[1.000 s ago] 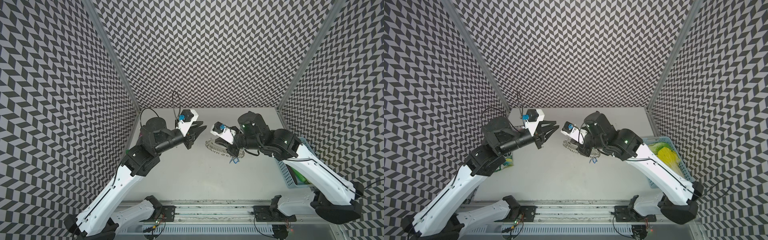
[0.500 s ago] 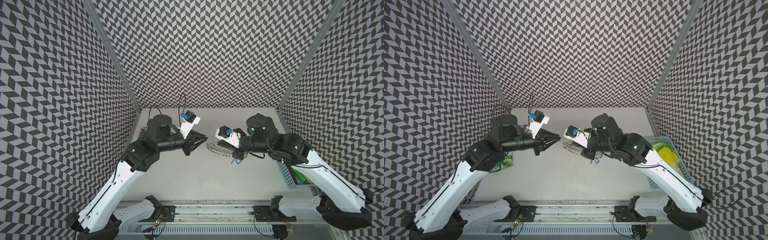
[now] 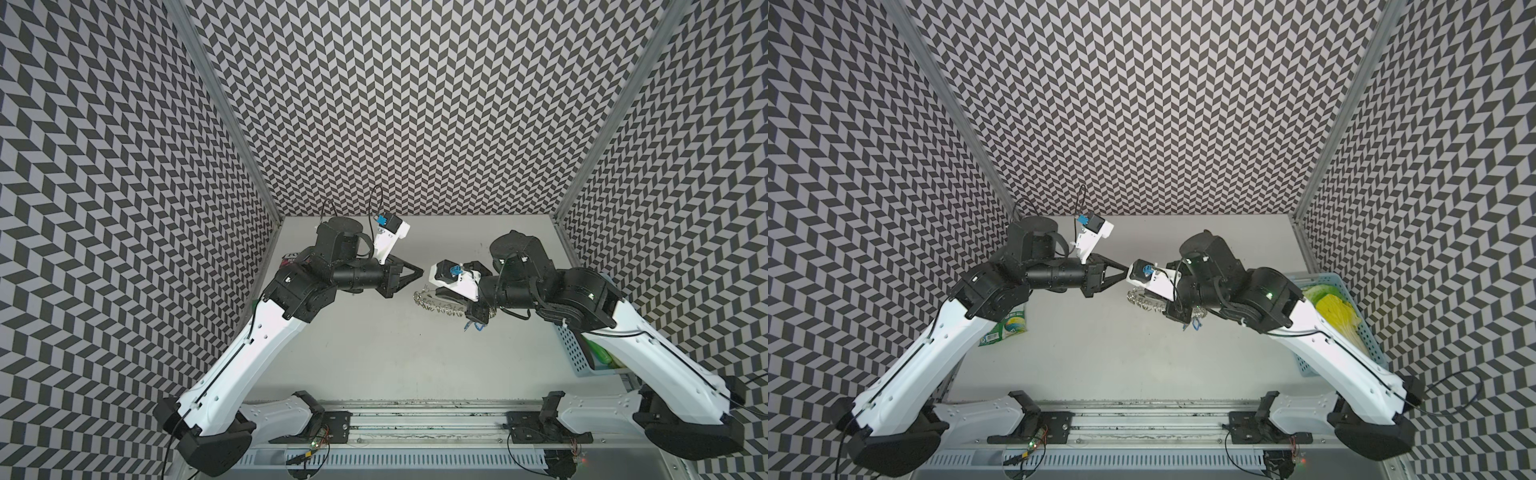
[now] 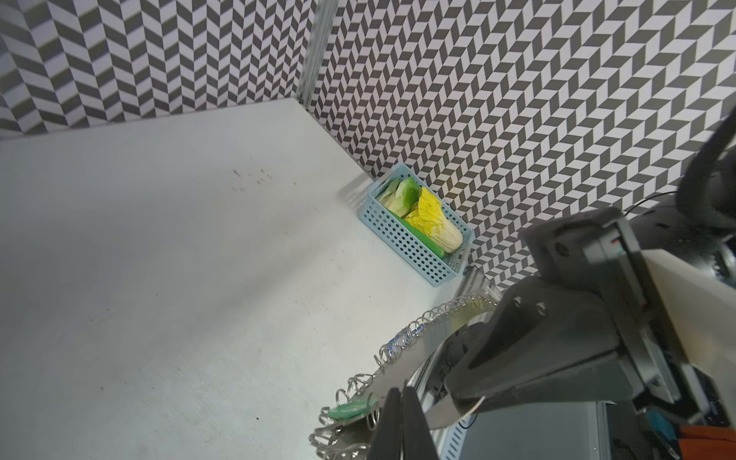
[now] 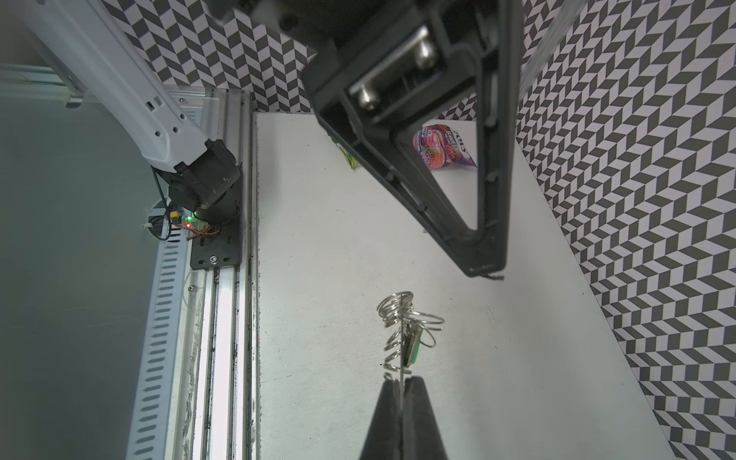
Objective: Attach keys to a key ring
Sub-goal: Adjust the keyring.
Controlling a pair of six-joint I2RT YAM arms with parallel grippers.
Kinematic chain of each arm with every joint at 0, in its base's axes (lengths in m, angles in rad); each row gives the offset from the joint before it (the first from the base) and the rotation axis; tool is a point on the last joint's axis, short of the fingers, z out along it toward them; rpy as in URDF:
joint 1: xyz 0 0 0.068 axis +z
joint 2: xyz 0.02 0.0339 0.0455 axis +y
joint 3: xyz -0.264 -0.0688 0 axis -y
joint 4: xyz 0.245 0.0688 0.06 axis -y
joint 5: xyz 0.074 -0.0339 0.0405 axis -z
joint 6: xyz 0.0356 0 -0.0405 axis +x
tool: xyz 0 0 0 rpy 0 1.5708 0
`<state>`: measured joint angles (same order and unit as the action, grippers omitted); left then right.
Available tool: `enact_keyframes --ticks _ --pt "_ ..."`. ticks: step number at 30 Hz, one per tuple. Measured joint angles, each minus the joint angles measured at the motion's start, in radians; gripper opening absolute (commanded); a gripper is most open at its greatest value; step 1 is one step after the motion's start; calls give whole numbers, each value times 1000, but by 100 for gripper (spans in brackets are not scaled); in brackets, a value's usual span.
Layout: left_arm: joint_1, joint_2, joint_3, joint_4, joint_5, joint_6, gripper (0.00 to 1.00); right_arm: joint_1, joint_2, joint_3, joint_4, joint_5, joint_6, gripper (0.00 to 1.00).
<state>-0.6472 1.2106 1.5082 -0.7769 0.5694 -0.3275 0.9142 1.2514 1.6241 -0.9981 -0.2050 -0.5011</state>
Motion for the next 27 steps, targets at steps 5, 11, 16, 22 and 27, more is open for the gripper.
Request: enact_keyframes --ticks 5,11,16,22,27 --pt "0 10 1 -25 -8 -30 10 2 6 2 -13 17 -15 0" --pt "0 28 11 -72 -27 -40 11 17 33 3 -22 33 -25 0" --pt "-8 40 14 -97 -50 -43 14 34 48 3 -24 43 -31 0" --pt "-33 49 14 -133 -77 -45 15 43 56 4 -27 59 -31 0" --pt "-47 54 14 -158 -100 -44 15 50 63 5 -28 68 -31 0"
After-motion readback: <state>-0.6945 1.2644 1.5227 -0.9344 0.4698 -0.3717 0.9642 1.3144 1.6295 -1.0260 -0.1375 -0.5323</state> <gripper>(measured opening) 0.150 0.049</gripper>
